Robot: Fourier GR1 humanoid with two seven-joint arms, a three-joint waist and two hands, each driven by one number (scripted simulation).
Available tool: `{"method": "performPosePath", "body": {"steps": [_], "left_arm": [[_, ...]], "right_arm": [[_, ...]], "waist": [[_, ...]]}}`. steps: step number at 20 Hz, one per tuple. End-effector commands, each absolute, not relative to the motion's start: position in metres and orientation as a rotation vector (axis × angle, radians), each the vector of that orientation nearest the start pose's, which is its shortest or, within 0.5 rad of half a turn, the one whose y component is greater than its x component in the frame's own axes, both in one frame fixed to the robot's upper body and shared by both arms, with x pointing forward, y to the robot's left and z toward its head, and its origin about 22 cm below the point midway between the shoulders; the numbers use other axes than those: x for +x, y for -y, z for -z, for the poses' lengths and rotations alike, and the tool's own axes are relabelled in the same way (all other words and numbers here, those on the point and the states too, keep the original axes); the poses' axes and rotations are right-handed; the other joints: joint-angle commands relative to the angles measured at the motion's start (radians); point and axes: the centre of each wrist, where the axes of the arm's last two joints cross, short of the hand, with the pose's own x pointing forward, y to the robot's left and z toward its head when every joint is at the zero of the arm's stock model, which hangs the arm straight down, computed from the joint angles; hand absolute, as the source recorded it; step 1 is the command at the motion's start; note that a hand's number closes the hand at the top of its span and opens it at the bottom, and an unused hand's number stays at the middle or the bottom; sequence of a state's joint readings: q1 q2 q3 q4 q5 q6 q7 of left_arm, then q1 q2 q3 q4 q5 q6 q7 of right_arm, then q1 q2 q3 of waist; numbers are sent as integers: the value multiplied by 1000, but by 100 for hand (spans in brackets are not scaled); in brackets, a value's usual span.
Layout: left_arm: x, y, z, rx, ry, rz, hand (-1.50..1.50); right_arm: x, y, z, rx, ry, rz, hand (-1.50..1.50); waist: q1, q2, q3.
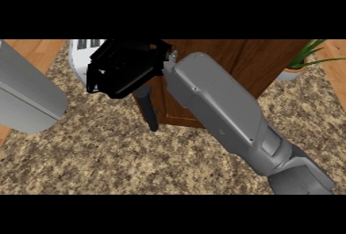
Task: Pick up the wine, place it into the cabinet and close the cabinet
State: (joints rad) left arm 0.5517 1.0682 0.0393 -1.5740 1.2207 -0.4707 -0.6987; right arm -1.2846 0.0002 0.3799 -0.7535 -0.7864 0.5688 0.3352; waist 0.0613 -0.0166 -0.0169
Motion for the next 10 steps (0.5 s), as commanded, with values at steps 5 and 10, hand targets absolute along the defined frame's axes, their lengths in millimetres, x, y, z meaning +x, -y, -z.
{"method": "performPosePath", "body": {"steps": [5, 10], "left_arm": [[122, -466, -83, -347, 1869, -144, -150], [131, -456, -84, -358, 1874, -130, -150]], "right_arm": [[443, 74, -211, 777, 1435, -735, 150], [439, 62, -204, 792, 1453, -722, 150]], "waist": [[-34, 31, 16], [-41, 36, 16]]}}
